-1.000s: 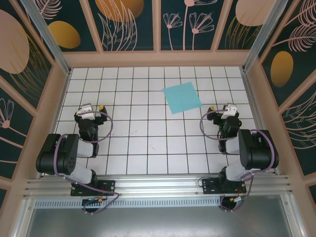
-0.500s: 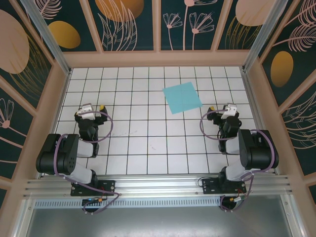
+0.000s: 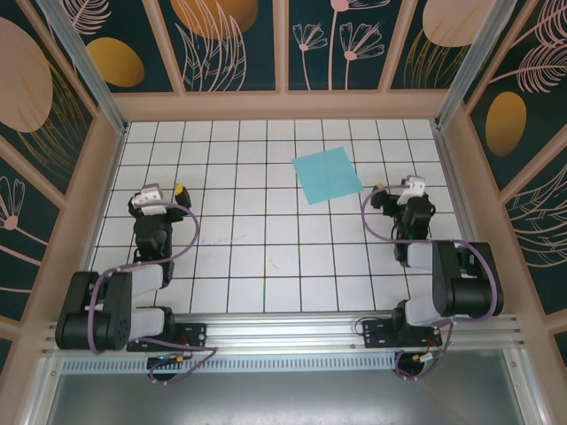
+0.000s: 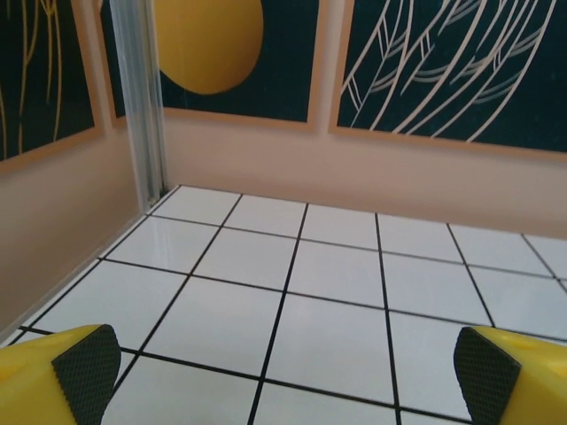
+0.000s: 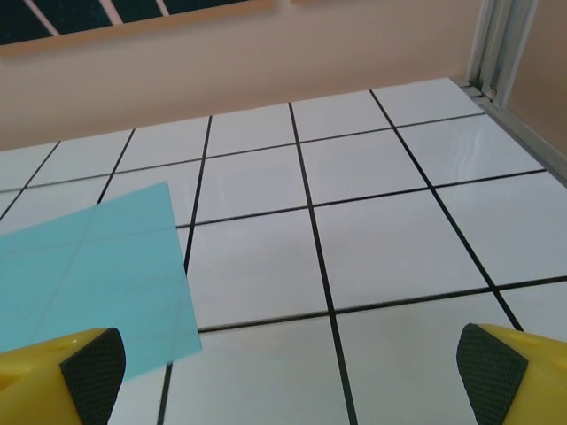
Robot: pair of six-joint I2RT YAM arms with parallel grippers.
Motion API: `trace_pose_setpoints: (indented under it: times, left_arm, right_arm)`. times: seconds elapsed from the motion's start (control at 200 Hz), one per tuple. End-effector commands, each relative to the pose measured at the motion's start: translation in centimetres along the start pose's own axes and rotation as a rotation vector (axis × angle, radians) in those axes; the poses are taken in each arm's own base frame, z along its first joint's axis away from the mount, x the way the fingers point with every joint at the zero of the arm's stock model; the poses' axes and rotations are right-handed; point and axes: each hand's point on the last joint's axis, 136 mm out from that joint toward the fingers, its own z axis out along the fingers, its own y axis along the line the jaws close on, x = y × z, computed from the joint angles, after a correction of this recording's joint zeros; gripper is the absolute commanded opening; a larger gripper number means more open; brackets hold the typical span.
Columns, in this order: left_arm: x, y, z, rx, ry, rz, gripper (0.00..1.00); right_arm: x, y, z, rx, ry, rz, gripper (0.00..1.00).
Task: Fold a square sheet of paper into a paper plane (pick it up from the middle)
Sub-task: Move the square sheet of paper to the center of the table.
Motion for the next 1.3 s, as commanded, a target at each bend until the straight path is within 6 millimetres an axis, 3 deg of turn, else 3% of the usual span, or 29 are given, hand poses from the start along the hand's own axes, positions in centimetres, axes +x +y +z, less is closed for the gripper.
trace_pose_setpoints:
  times: [0.0,0.09,0.17,0.29,0.315,0.395,0.52,0.641,0.761,1.036,1.296]
  left_arm:
    - [-0.9,0.9,-0.1,-0.055,0.024,-0.090,0.98]
    - [-2.5,0.8,-0.1,-0.063,0.037,-0.165,0.98]
    - [-3.4,0.7,0.1,-0.074,0.068,-0.272,0.99]
    - [-2.3,1.3,-0.1,-0.153,0.154,-0.483,0.99]
    - [-2.1,0.6,0.1,-0.112,0.175,-0.501,0.99]
    - [-2.2,-4.5,0.5,0.174,0.239,-0.523,0.99]
    - [-1.1,-9.0,1.4,0.368,0.383,-0.641,0.98]
    - [-0.4,-12.5,1.0,0.440,0.450,-0.607,0.99]
    - [1.0,-14.4,0.4,0.463,0.520,-0.582,0.99]
    - [3.7,-13.8,-0.8,0.421,0.604,-0.565,0.99]
    - [3.1,-14.2,-1.2,0.462,0.593,-0.558,0.99]
  right_arm:
    - [-0.5,-0.1,1.1,0.054,0.204,0.152,0.99]
    - [-0.8,1.5,1.8,0.007,0.298,0.276,0.99]
    - [-1.0,4.6,1.8,-0.157,0.339,0.376,0.99]
    - [-1.0,9.6,2.1,-0.369,0.408,0.479,0.99]
    - [-0.8,10.8,2.2,-0.407,0.431,0.470,0.99]
    - [0.6,13.8,3.2,-0.449,0.519,0.431,0.95]
    - [2.7,17.8,4.3,-0.465,0.598,0.366,0.95]
    - [5.2,19.6,5.5,-0.434,0.675,0.368,0.96]
    - [6.8,21.2,6.0,-0.448,0.722,0.366,0.92]
    - [9.2,22.7,7.8,-0.407,0.794,0.373,0.92]
    - [11.5,23.1,7.5,-0.366,0.846,0.365,0.90]
